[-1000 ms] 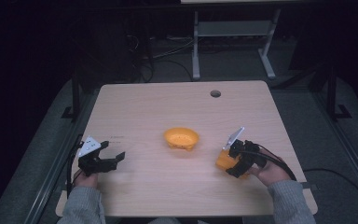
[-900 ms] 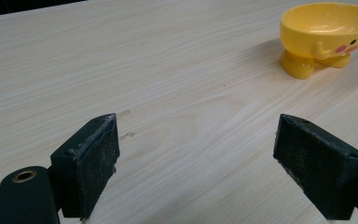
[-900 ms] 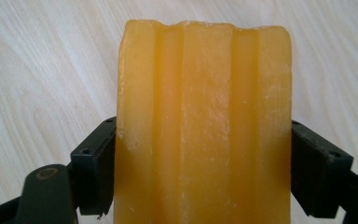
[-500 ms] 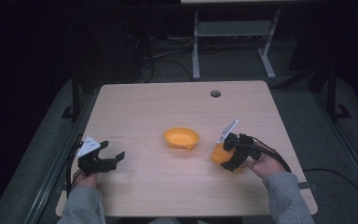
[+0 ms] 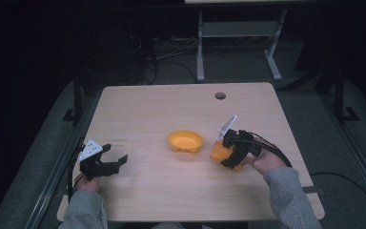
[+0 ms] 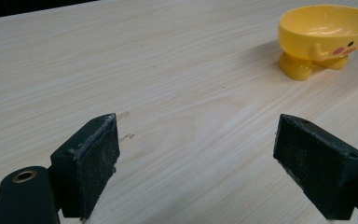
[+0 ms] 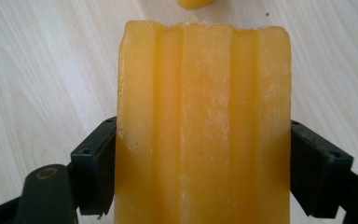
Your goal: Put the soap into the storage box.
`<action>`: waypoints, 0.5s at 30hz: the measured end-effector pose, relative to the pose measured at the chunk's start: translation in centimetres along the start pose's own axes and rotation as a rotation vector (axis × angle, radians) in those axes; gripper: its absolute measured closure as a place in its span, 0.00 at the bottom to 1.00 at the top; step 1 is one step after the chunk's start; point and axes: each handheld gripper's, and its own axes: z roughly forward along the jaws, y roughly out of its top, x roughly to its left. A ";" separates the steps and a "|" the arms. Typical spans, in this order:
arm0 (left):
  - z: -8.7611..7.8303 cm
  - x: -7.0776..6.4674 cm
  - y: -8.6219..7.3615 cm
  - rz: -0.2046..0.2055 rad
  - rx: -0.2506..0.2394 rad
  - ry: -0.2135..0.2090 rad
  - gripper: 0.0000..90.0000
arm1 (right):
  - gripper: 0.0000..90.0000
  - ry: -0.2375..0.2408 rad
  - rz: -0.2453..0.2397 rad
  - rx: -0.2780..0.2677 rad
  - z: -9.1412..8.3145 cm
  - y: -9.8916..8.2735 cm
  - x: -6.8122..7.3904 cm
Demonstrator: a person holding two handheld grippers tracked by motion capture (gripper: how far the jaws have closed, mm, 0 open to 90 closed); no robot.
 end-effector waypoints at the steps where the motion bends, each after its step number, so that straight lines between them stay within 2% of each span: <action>1: 0.0 0.0 0.0 0.000 0.001 0.000 0.15 | 0.24 0.000 -0.003 -0.001 0.0 0.2 -0.1; 15: 0.0 0.0 0.0 -0.002 0.000 -0.002 0.15 | 0.24 0.015 -0.043 0.007 0.0 2.5 -1.0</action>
